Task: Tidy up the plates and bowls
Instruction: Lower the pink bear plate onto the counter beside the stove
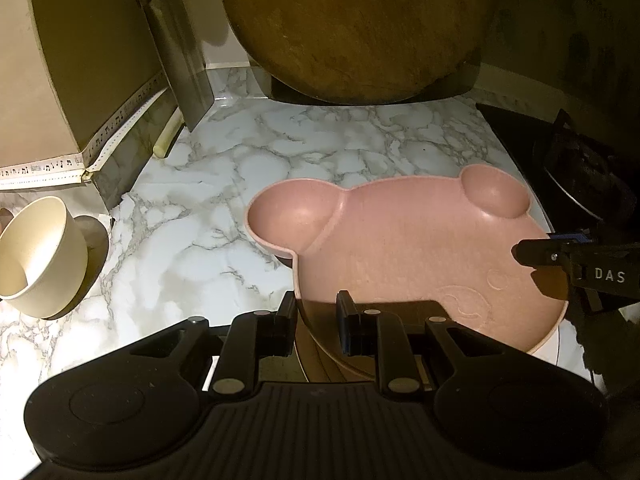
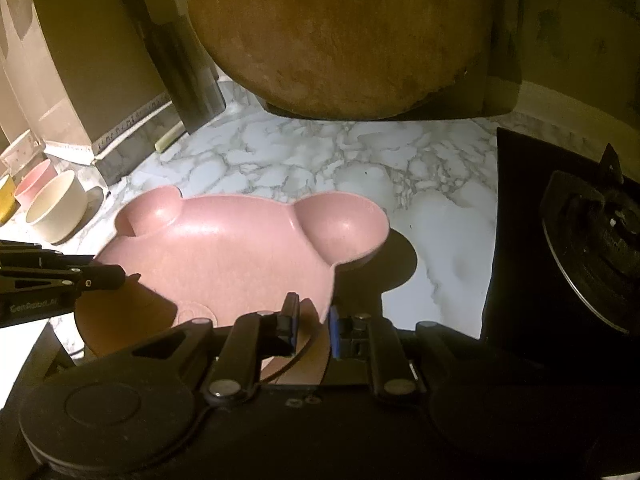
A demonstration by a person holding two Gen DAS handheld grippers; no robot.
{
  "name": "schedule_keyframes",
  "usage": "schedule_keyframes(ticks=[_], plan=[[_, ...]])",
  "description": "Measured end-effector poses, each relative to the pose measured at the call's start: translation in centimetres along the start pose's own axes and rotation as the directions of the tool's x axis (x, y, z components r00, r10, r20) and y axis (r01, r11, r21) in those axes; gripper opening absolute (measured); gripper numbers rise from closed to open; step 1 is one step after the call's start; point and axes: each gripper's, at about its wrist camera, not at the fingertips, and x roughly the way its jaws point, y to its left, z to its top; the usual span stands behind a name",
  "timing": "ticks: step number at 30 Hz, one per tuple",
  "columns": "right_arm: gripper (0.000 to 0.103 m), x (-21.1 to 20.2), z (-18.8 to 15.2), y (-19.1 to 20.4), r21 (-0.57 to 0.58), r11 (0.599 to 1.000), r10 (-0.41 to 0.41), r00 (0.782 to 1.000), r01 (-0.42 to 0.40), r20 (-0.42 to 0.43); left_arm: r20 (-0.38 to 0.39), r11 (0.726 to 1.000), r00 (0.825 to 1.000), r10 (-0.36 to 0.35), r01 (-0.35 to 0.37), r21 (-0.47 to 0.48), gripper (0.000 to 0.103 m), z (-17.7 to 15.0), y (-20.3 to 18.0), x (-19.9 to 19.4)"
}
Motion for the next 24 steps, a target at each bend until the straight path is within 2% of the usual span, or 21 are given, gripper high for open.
schedule_keyframes(ticks=[10, 19, 24], plan=[[0.018, 0.0, 0.0, 0.1, -0.022, 0.999, -0.025, 1.000, 0.025, 0.000, -0.016, 1.000, 1.000, 0.026, -0.026, -0.008, 0.020, -0.3, 0.5, 0.3], [0.023, -2.0, -0.2, 1.0, -0.021, 0.999, -0.041, 0.999, 0.041, 0.028, 0.001, 1.000, 1.000, -0.006, 0.006, -0.014, 0.020, -0.9, 0.9, -1.0], [0.029, -3.3, -0.5, 2.4, -0.015, 1.000, -0.010, 0.999, 0.011, 0.045, 0.021, 0.999, 0.999, -0.033, 0.034, -0.018, 0.020, -1.3, 1.0, -2.5]])
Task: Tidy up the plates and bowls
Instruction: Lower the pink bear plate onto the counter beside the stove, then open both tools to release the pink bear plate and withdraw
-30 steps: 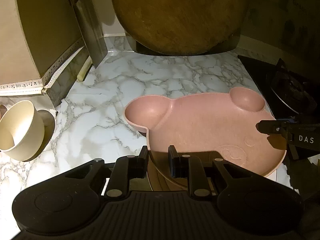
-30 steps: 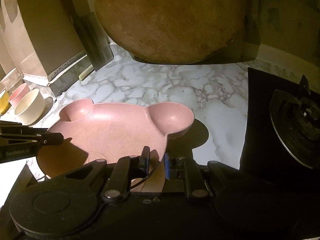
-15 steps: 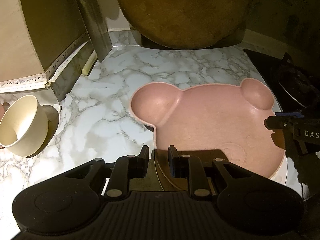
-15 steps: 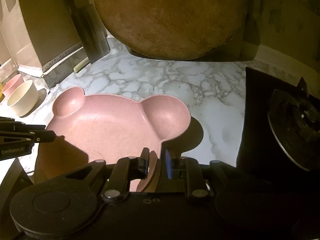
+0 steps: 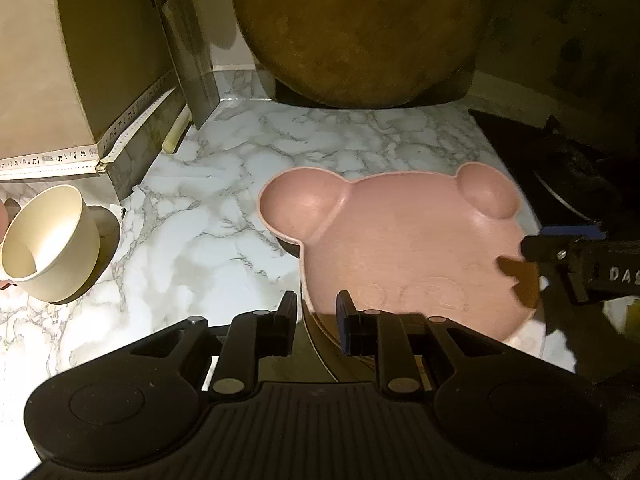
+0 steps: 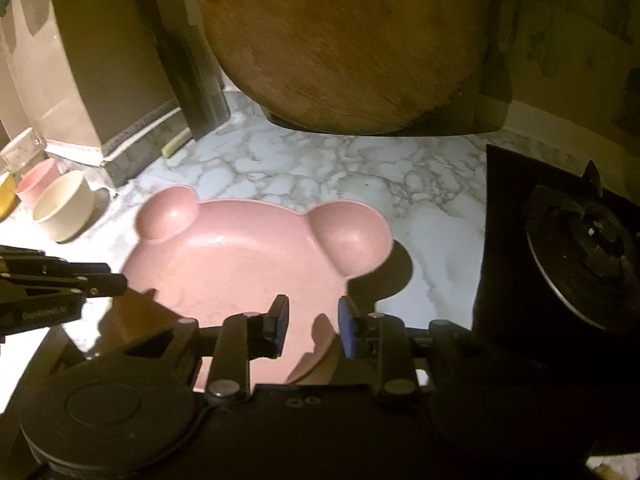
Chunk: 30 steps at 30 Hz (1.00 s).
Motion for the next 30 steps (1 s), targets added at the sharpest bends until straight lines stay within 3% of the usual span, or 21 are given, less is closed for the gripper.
schedule_keyframes(ticks=[11, 25, 27, 28, 29, 30], plan=[[0.045, -3.6, -0.1, 5.7, -0.062, 0.996, 0.072, 0.994, -0.067, 0.083, 0.098, 0.999, 0.994, -0.040, 0.041, 0.000, 0.028, -0.9, 1.1, -5.3], [0.072, -5.7, 0.4, 13.1, -0.139, 0.982, 0.149, 0.979, -0.129, 0.140, 0.175, 0.997, 0.985, 0.005, 0.008, -0.075, 0.028, -3.1, 6.2, -10.4], [0.077, -5.8, 0.6, 13.9, -0.143, 0.980, 0.156, 0.977, -0.135, 0.145, 0.183, 0.996, 0.983, 0.010, 0.007, -0.087, 0.038, -3.4, 6.9, -11.0], [0.078, -5.7, 0.6, 14.2, -0.145, 0.980, 0.159, 0.976, -0.137, 0.147, 0.192, 0.995, 0.981, 0.015, 0.003, -0.095, 0.056, -3.6, 7.2, -11.2], [0.080, -5.8, 0.7, 14.7, -0.146, 0.979, 0.162, 0.975, -0.140, 0.150, 0.208, 0.995, 0.978, 0.024, -0.002, -0.104, 0.067, -3.8, 7.6, -11.6], [0.081, -5.8, 0.8, 15.0, -0.149, 0.979, 0.165, 0.974, -0.143, 0.154, 0.230, 0.993, 0.973, 0.036, -0.009, -0.114, 0.069, -4.1, 8.0, -12.1]])
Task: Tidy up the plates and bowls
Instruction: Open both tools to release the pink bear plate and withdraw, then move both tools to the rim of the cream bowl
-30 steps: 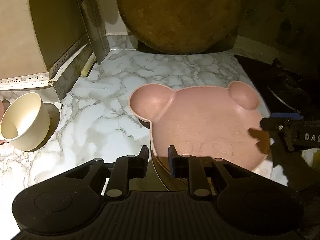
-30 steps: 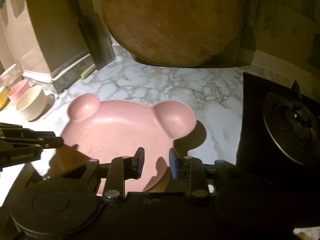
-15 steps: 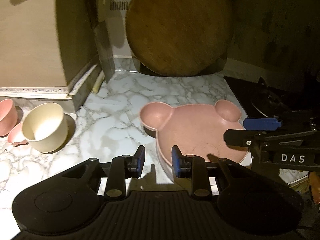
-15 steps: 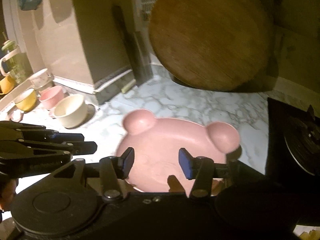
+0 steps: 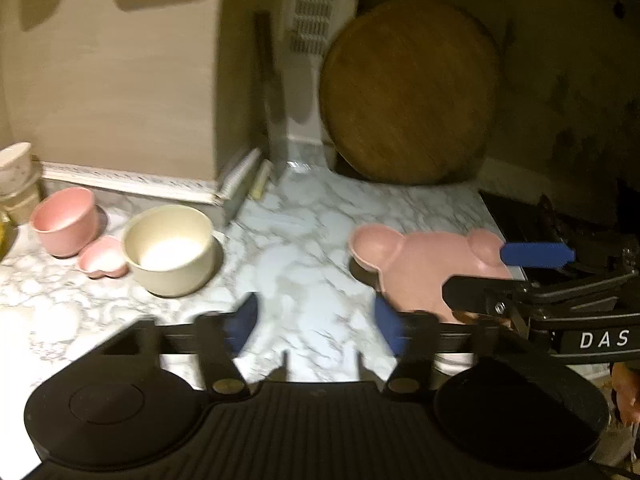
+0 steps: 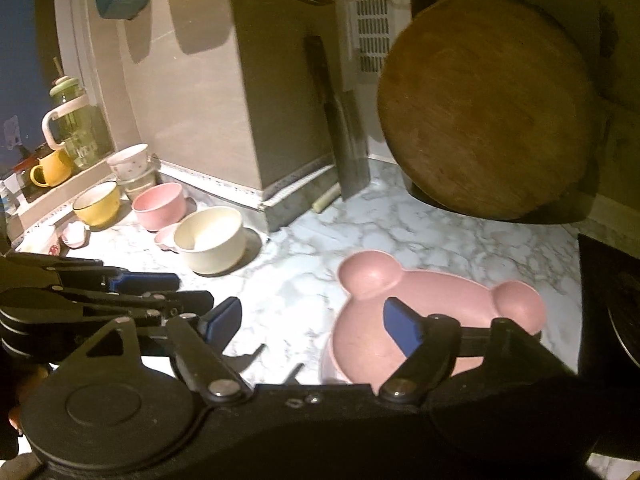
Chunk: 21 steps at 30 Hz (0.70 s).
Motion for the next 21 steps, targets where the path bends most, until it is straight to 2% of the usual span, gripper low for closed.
schedule_keyframes(ticks=[4, 6, 8, 16, 21], plan=[[0.086, -0.1, 0.2, 1.3, -0.004, 1.000, 0.006, 1.000, -0.006, 0.013, 0.022, 1.000, 1.000, 0.012, -0.012, -0.002, 0.070, 0.0, 1.2, -1.0], [0.097, 0.0, 0.4, 1.9, 0.004, 1.000, 0.011, 1.000, -0.011, 0.021, 0.033, 1.000, 0.999, 0.024, -0.024, -0.005, 0.074, 0.0, 1.8, -1.4], [0.102, 0.0, 0.5, 2.6, 0.008, 1.000, 0.008, 0.999, -0.008, 0.040, 0.051, 0.999, 0.998, 0.041, -0.040, -0.020, 0.079, 0.1, 2.5, -1.8], [0.103, 2.2, 1.7, 4.4, 0.023, 1.000, 0.012, 0.999, -0.013, 0.040, 0.071, 0.992, 0.990, 0.120, -0.116, -0.055, 0.080, 0.8, 5.5, -1.9], [0.102, 5.5, 2.9, 5.0, 0.045, 0.999, 0.011, 1.000, -0.012, 0.020, 0.030, 0.980, 0.984, 0.178, -0.175, -0.091, 0.080, 1.6, 8.0, 0.3]])
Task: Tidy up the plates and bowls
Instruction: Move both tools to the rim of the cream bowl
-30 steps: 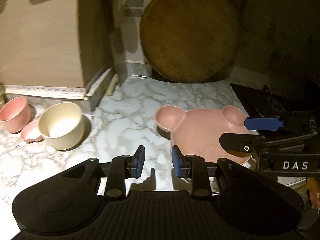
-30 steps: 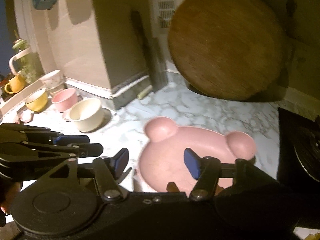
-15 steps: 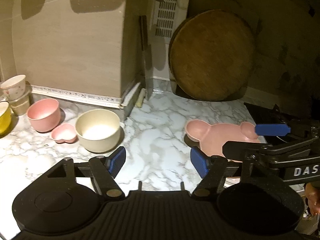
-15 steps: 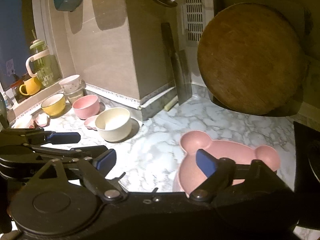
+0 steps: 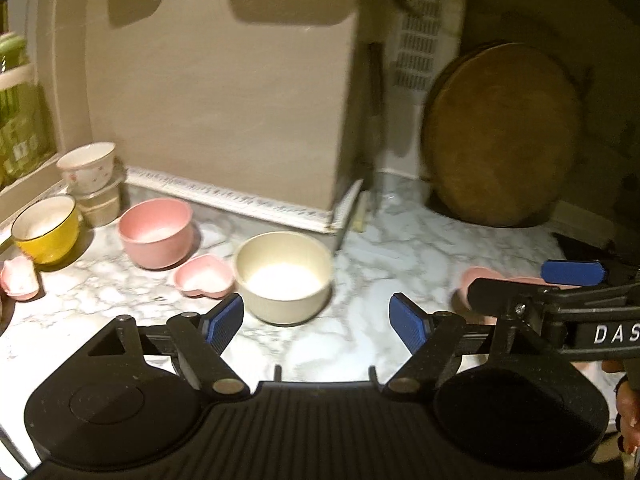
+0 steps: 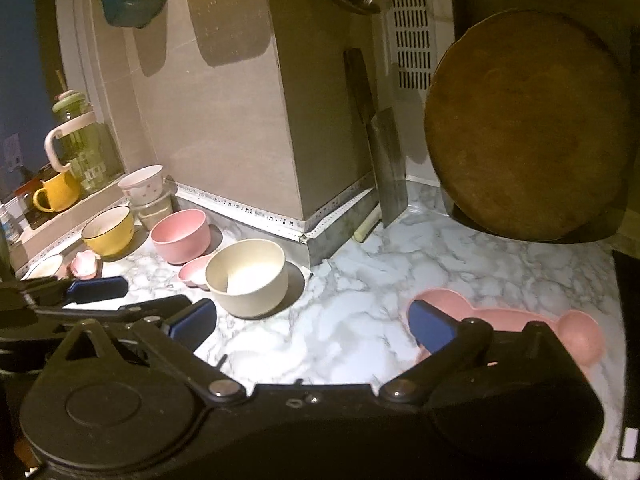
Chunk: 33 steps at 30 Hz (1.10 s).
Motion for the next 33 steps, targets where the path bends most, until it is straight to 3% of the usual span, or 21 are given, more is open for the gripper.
schedule_keyframes(ticks=[6, 14, 21, 25, 30, 33], plan=[[0.102, 5.6, 1.8, 0.1, 0.051, 0.999, 0.000, 0.997, 0.005, -0.083, -0.076, 0.992, 0.993, 0.093, -0.099, -0.077, 0.080, 1.3, 3.0, 4.3], [0.091, 12.5, 3.8, 0.6, 0.087, 0.996, 0.025, 0.980, -0.008, -0.199, -0.179, 0.975, 0.978, 0.109, -0.140, -0.171, 0.080, 2.8, 5.4, 9.6], [0.075, 17.4, 4.5, 0.4, 0.090, 0.996, 0.033, 0.960, -0.008, -0.277, -0.235, 0.964, 0.960, 0.149, -0.194, -0.180, 0.080, 3.2, 5.6, 13.3], [0.072, 19.1, 4.6, 0.4, 0.078, 0.997, 0.038, 0.953, -0.015, -0.302, -0.261, 0.959, 0.952, 0.160, -0.213, -0.186, 0.080, 3.1, 5.8, 15.0], [0.051, 20.9, 4.4, 0.2, 0.080, 0.996, 0.062, 0.938, -0.037, -0.341, -0.278, 0.956, 0.945, 0.174, -0.229, -0.182, 0.080, 3.0, 5.9, 16.1], [0.048, 21.3, 4.3, 0.3, 0.085, 0.995, 0.082, 0.933, -0.055, -0.352, -0.279, 0.955, 0.944, 0.175, -0.231, -0.183, 0.079, 3.0, 5.9, 16.4]])
